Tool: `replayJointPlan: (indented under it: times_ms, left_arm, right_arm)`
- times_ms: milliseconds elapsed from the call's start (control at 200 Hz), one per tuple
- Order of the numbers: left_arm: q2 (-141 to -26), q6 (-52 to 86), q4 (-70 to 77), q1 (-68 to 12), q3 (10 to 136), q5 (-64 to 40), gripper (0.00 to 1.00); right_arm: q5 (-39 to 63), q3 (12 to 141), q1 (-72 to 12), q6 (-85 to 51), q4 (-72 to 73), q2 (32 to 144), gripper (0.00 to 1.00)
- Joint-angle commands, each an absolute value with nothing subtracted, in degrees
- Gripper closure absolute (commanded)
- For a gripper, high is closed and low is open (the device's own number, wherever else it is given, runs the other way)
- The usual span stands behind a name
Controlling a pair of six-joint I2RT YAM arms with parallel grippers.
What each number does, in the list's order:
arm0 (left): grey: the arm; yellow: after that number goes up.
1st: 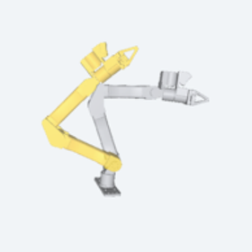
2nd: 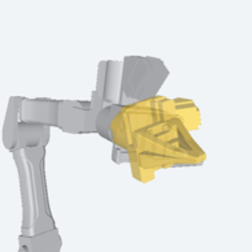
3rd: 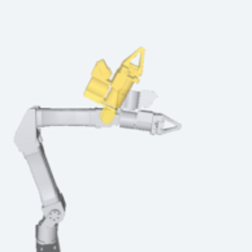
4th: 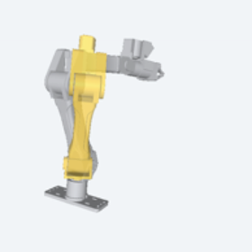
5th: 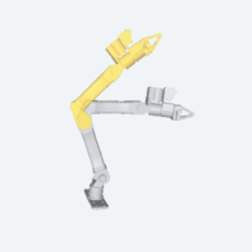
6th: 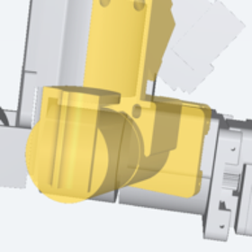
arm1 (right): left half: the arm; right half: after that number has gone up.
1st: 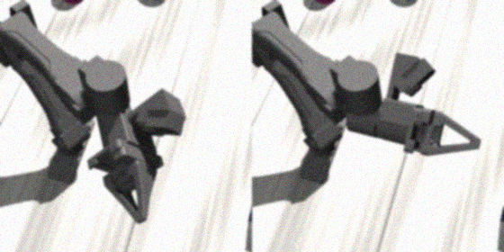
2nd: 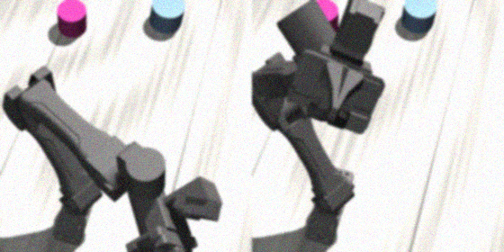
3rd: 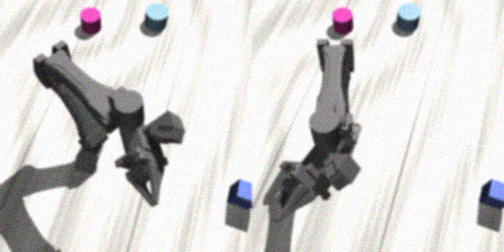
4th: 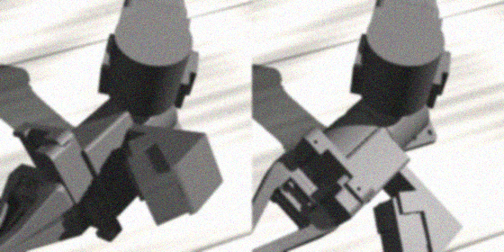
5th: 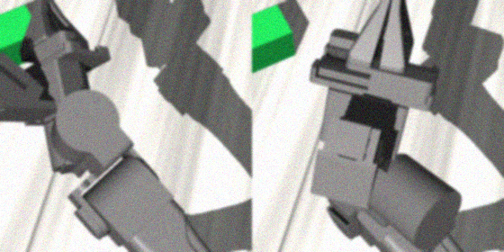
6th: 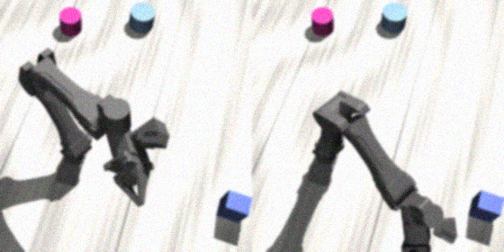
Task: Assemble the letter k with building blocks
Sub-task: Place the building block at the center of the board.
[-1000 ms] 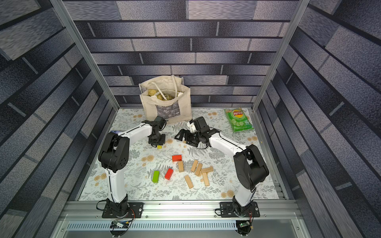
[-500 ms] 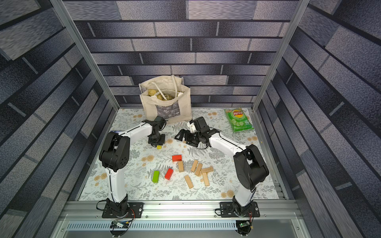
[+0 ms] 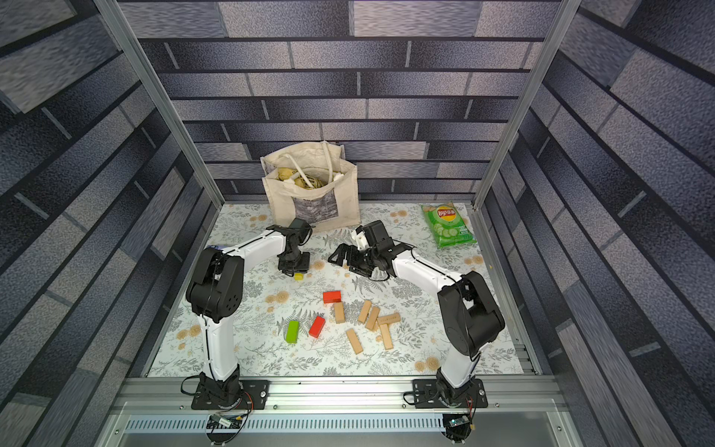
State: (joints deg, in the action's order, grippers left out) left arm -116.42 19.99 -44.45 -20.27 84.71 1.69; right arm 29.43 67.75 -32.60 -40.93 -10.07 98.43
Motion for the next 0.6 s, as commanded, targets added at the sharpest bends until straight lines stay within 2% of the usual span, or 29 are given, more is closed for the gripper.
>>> replayJointPlan:
  times_ms: [0, 596]
  left_arm:
    - [-116.79, 20.13, -46.53, -20.38, 85.51, 2.71, 0.53]
    - [-115.48, 20.17, -47.2, -20.57, 86.32, 2.63, 0.51]
  right_arm:
    - [29.22, 67.15, -32.35, -40.61, -9.49, 97.73, 0.0]
    - [29.35, 66.46, -32.39, -40.78, -9.4, 96.94, 0.0]
